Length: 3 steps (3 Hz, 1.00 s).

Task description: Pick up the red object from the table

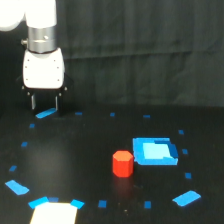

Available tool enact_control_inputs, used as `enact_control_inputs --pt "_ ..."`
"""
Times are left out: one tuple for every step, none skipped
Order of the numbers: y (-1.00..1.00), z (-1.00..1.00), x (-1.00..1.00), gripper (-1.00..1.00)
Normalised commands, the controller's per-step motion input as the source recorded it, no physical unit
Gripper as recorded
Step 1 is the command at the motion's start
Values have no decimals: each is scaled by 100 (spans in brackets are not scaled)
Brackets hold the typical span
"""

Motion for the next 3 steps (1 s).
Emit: enact_control_inputs --pt "-11 -100 100 88" --pt "-19 -100 100 100" --pt "-32 -100 100 100"
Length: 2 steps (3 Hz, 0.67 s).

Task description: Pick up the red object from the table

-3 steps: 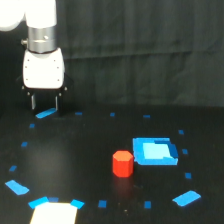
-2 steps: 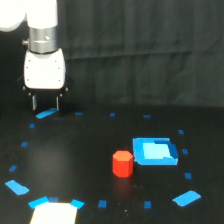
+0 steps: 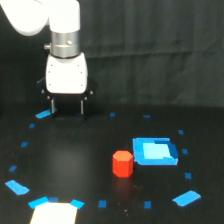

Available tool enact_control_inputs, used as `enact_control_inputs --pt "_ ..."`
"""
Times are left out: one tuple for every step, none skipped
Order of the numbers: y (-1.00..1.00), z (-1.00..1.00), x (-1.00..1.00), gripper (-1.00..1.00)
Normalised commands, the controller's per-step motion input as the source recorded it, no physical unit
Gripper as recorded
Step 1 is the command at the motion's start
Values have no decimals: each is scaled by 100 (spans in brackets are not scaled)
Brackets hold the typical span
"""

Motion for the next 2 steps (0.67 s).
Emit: enact_control_inputs --pt "-52 -96 100 100" --pt "-42 -100 89 66"
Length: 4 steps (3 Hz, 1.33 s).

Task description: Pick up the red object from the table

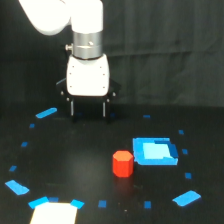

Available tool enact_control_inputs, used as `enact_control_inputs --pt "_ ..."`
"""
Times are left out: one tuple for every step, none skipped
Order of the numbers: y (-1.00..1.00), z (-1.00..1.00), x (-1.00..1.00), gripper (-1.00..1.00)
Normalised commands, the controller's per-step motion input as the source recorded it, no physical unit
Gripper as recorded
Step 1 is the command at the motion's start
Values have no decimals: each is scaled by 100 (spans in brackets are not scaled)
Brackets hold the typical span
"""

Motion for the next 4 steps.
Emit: enact_control_inputs --pt "-14 -100 73 100" --pt "-42 -100 15 100" --pt "-12 -78 66 100" --pt "-100 35 -87 100"
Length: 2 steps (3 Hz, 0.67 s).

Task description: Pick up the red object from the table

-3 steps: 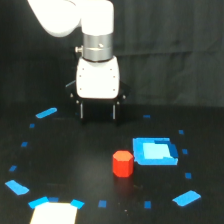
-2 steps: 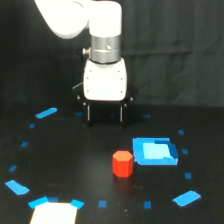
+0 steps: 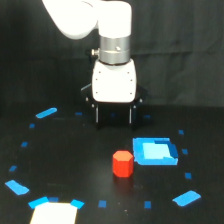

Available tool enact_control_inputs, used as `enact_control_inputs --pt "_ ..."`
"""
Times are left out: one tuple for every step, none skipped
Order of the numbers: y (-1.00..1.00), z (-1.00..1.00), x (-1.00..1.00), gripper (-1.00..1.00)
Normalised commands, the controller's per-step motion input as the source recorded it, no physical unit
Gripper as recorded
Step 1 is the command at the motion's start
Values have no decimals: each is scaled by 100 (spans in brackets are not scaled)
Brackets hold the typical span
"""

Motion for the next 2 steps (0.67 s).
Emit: enact_control_inputs --pt "-20 -92 59 89" --pt "-100 16 -100 100"
